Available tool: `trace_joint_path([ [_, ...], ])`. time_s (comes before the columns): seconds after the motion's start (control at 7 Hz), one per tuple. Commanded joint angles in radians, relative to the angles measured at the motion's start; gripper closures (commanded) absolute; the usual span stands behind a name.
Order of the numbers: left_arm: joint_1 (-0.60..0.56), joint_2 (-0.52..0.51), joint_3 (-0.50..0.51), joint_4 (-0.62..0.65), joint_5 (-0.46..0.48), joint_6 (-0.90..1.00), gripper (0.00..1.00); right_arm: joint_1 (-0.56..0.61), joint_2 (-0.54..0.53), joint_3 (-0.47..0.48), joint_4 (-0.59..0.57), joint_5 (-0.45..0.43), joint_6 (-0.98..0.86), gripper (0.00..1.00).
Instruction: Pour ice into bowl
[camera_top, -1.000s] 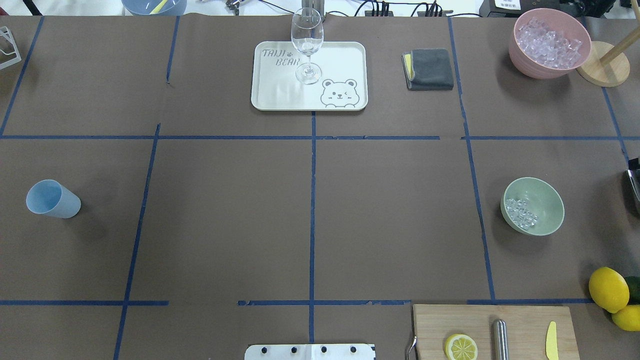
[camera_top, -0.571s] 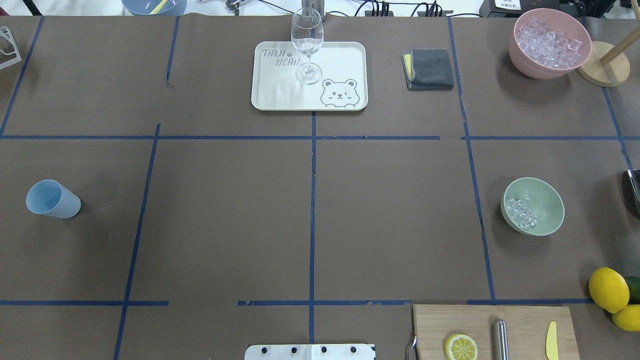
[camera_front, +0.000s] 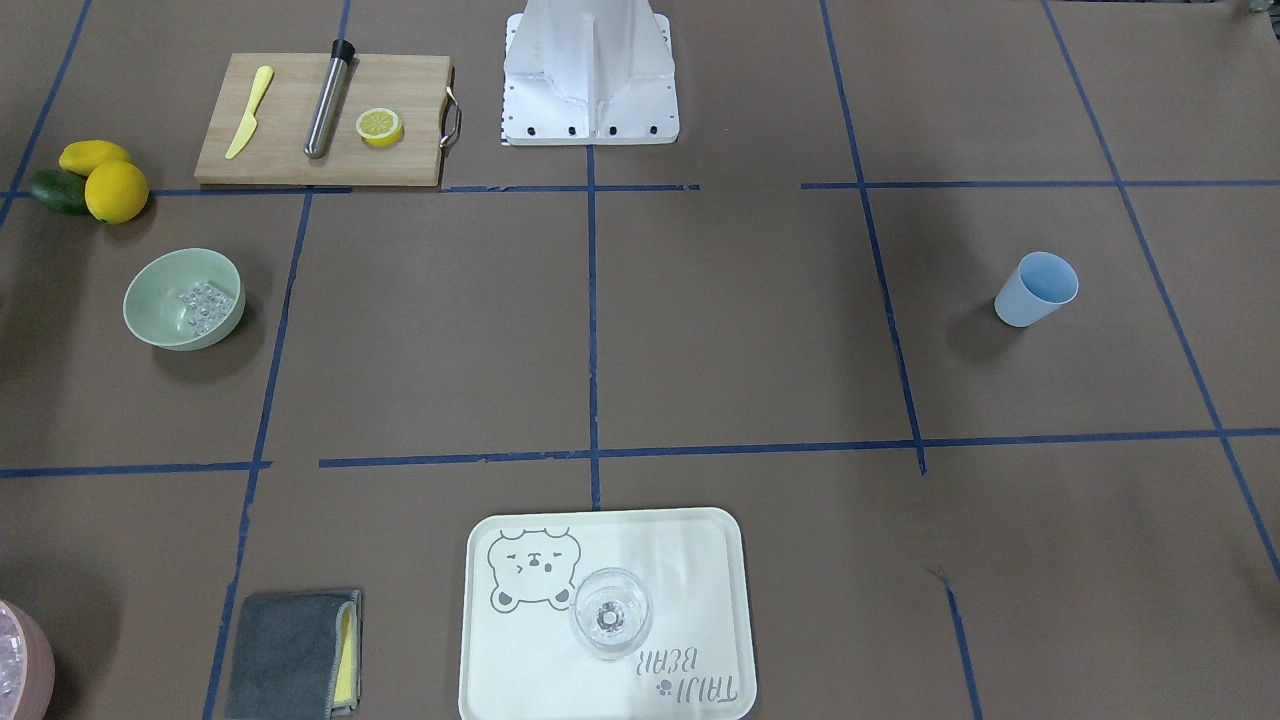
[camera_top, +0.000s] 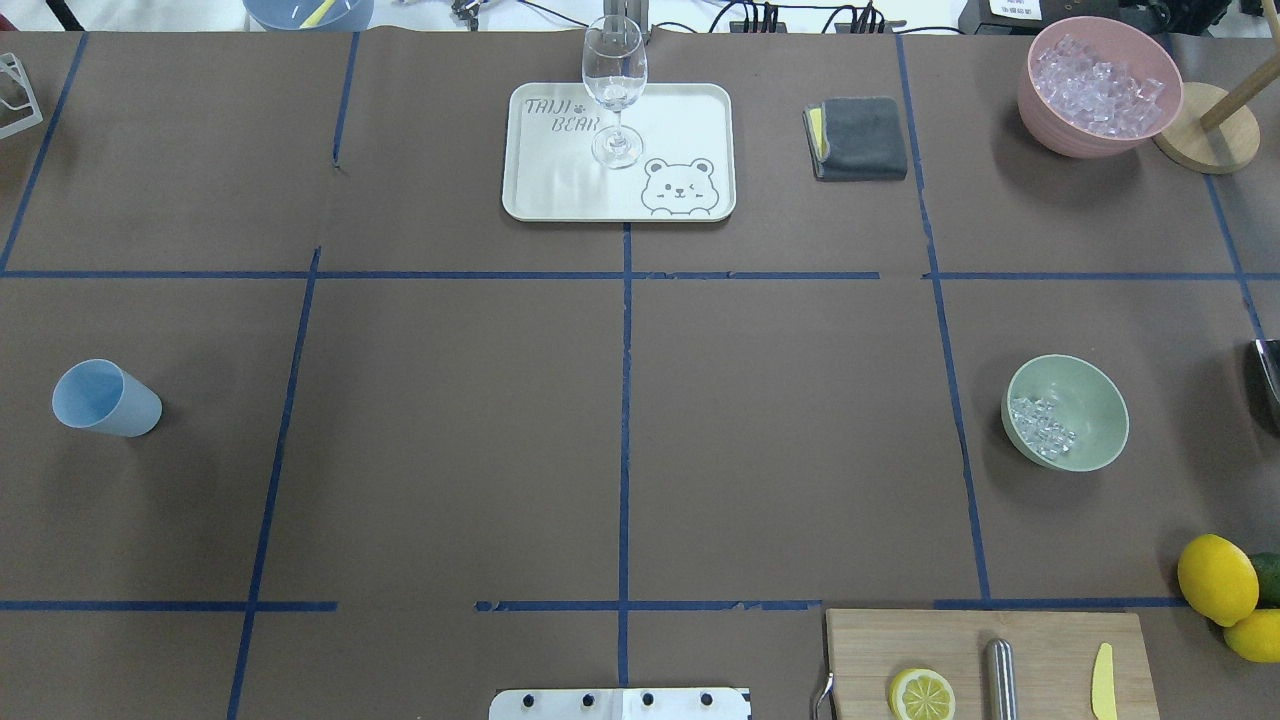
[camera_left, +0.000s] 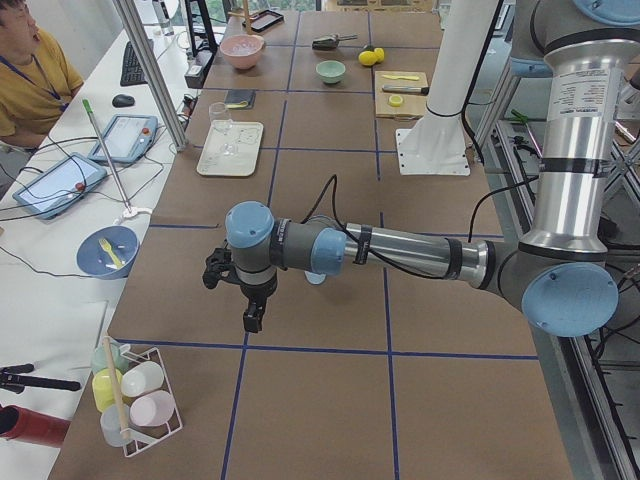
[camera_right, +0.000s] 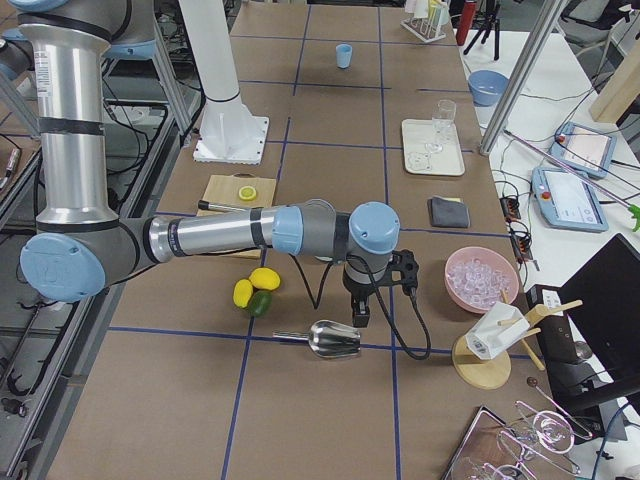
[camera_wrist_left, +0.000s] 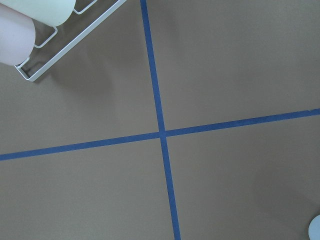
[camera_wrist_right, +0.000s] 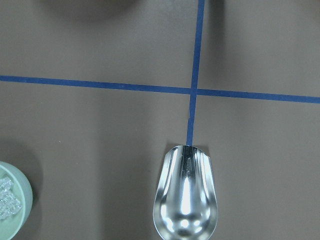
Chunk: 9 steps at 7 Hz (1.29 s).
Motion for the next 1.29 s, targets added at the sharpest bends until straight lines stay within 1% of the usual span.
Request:
trace_joint_path([
  [0.0,0.000,0.019,-0.012,-0.034,-0.024,0.003,0.00,-0.001,-0.002,-0.004,-0.002,0.005,0.005,0.00],
  [0.14,0.000,0.028,0.002,-0.033,-0.091,0.000,0.00,-0.004,-0.002,-0.004,0.000,-0.003,0.021,0.00],
  [0.29,-0.003,0.071,-0.039,-0.040,-0.046,-0.003,0.00,-0.017,-0.002,-0.004,0.000,-0.009,0.023,0.00],
  [0.57,-0.005,0.085,-0.076,-0.027,-0.047,-0.009,0.00,-0.027,-0.002,-0.004,0.000,-0.029,0.023,0.00],
  [1.0,-0.005,0.097,-0.083,-0.027,-0.045,-0.009,0.00,-0.050,-0.004,-0.004,0.000,-0.029,0.025,0.00],
  [1.14,-0.017,0.129,-0.105,0.004,-0.045,-0.003,0.00,-0.050,-0.004,-0.004,0.000,-0.029,0.026,0.00],
])
